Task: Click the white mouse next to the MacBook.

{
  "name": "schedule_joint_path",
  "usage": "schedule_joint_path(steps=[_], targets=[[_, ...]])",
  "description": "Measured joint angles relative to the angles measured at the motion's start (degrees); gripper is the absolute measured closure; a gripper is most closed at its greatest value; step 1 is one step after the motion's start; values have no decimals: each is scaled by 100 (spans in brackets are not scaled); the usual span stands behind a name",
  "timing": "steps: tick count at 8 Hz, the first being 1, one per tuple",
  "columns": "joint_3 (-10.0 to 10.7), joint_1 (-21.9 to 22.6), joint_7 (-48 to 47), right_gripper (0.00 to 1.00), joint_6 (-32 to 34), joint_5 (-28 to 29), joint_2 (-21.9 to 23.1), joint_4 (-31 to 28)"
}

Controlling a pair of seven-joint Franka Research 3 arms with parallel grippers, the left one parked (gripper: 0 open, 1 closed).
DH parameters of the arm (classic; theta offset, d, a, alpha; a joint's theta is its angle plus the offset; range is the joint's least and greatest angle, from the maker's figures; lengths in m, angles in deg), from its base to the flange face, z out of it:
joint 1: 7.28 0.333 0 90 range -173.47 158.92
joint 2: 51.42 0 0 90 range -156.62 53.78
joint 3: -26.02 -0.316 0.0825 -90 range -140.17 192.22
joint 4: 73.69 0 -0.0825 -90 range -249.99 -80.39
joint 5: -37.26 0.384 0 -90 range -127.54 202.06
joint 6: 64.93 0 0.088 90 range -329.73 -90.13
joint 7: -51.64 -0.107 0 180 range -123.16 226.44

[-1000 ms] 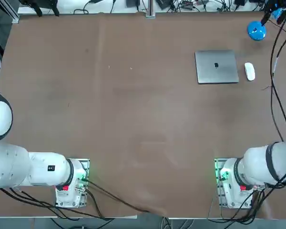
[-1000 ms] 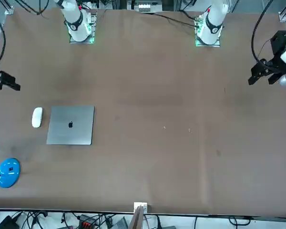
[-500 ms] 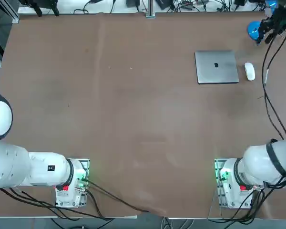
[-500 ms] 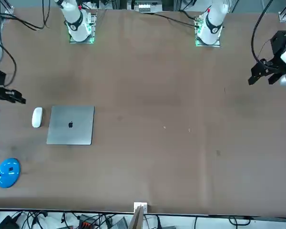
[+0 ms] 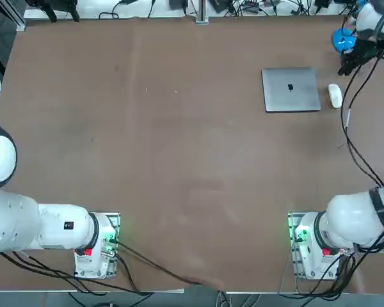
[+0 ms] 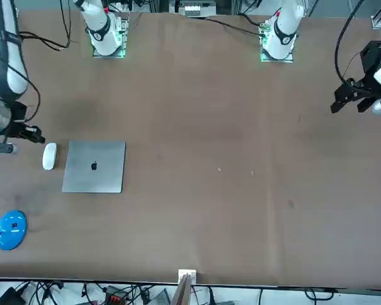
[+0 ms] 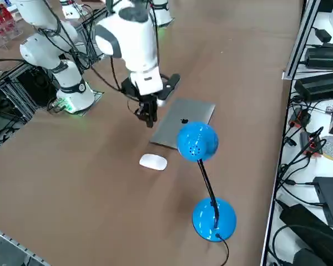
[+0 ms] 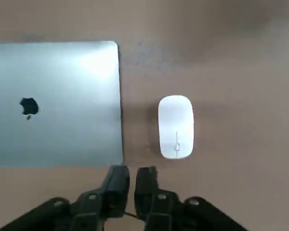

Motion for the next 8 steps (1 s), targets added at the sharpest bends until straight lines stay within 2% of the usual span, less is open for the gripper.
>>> schedule_joint_path(steps=[2, 8], targets=[[1, -90, 146, 95, -572, -1, -112, -353], [1, -262, 163, 99, -1585, -1, -727, -617]])
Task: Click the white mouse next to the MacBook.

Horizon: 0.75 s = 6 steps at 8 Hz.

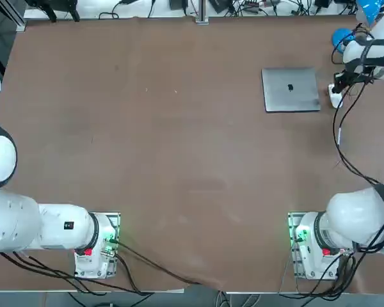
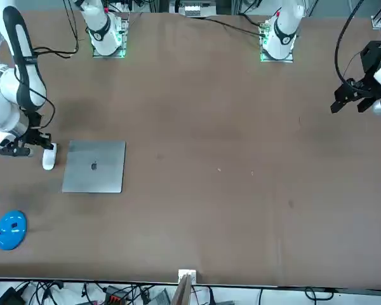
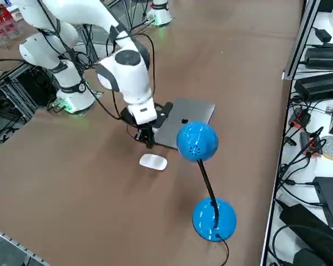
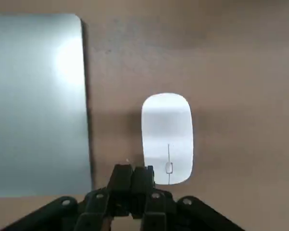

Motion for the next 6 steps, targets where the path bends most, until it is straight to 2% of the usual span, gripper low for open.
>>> schedule_joint_path(steps=[6], targets=[[0, -99, 2, 99, -359, 0, -281, -100]])
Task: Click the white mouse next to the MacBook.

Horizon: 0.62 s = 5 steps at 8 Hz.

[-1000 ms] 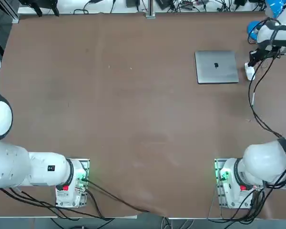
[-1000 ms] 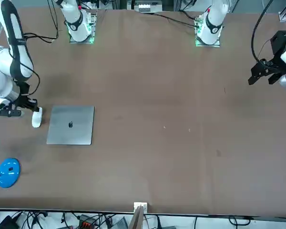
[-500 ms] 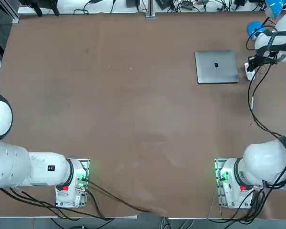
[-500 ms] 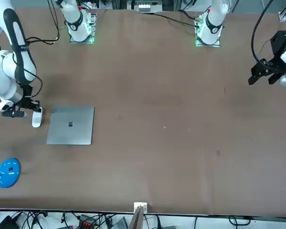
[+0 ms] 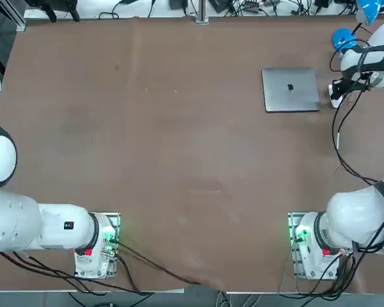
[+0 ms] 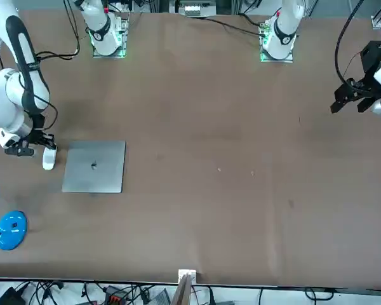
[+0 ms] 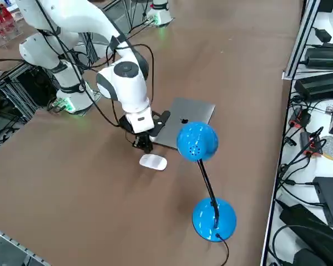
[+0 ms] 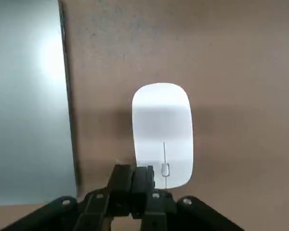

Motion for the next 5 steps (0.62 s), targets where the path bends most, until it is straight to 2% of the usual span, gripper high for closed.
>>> schedule_joint_path(steps=[5], targets=[[0, -51, 0, 99, -88, 0, -120, -4]])
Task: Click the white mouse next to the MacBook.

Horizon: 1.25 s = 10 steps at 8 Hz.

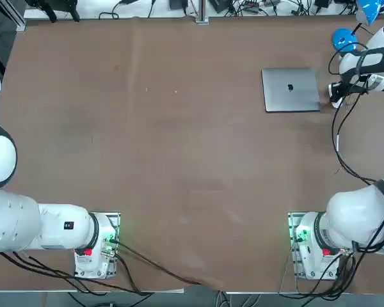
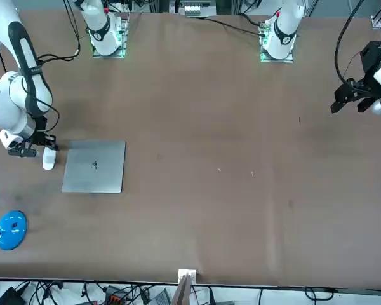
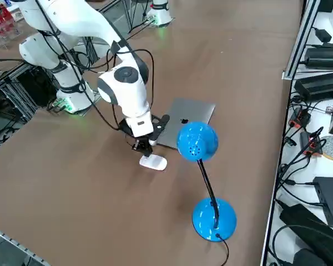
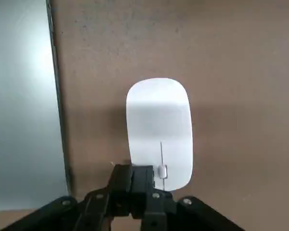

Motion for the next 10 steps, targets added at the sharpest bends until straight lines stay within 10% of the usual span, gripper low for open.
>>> schedule_joint_path(steps=[4, 7, 10], targets=[[-30, -7, 0, 97, 146, 0, 98, 69], [-157, 16, -20, 87, 1918, 6, 742, 912], [-226, 259, -246, 37, 3821, 26, 1183, 2255]])
